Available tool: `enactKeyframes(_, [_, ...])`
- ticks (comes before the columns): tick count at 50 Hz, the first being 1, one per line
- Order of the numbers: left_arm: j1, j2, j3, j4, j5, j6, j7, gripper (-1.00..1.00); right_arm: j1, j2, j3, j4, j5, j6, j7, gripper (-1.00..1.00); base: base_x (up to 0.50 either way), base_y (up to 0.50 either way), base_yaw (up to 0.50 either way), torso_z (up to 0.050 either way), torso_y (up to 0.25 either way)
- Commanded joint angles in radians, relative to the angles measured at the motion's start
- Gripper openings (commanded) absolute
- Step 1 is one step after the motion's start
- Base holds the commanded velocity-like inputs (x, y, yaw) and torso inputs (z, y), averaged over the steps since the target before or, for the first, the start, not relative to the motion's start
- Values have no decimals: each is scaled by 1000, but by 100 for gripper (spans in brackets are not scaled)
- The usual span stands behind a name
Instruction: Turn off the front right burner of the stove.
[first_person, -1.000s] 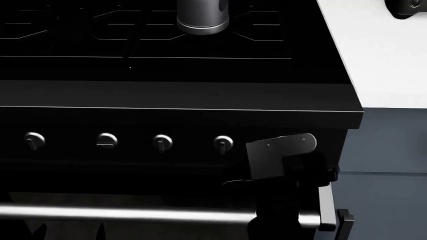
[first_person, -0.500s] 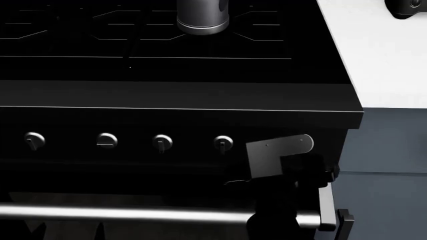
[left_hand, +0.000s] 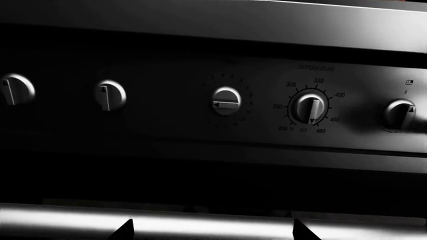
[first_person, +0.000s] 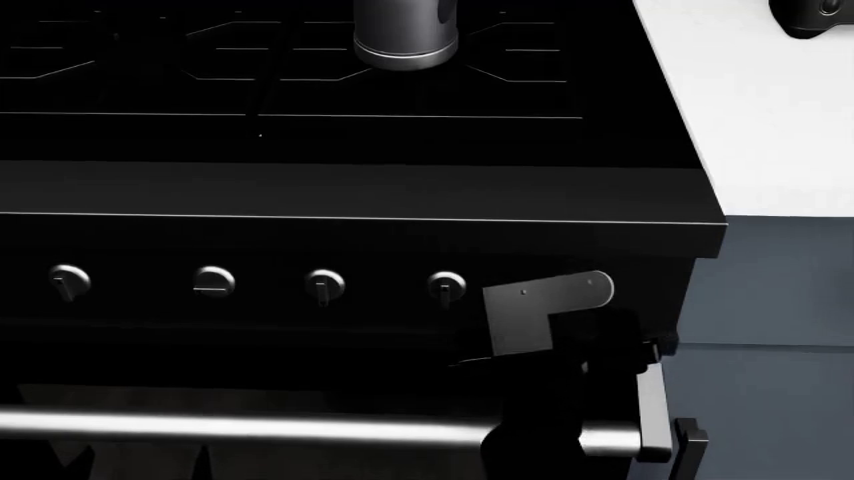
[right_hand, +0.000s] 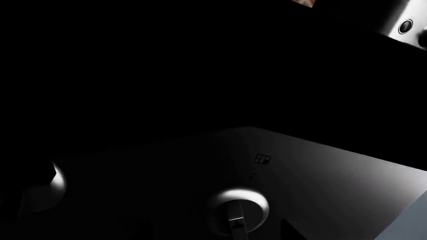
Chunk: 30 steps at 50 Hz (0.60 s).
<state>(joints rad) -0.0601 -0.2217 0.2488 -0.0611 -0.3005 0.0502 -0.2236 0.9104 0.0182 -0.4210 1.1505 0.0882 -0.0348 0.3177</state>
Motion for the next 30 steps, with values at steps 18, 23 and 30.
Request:
enactKeyframes(18, [0,-8,11,-1,-11,1,-6,100,76,6,38,156,3,-50,-42,-100,12,0,1,-1,0])
enactKeyframes(23, [0,-9,14,1,-12,0,-9,100,78,5,39,156,2,-53,-47,-100,20,-1,1,-2,0])
enactKeyframes(30, [4,-11,16,5,-14,2,-12,100,75,-1,48,153,16,-53,-68,-100,19,-2,3,-1,0])
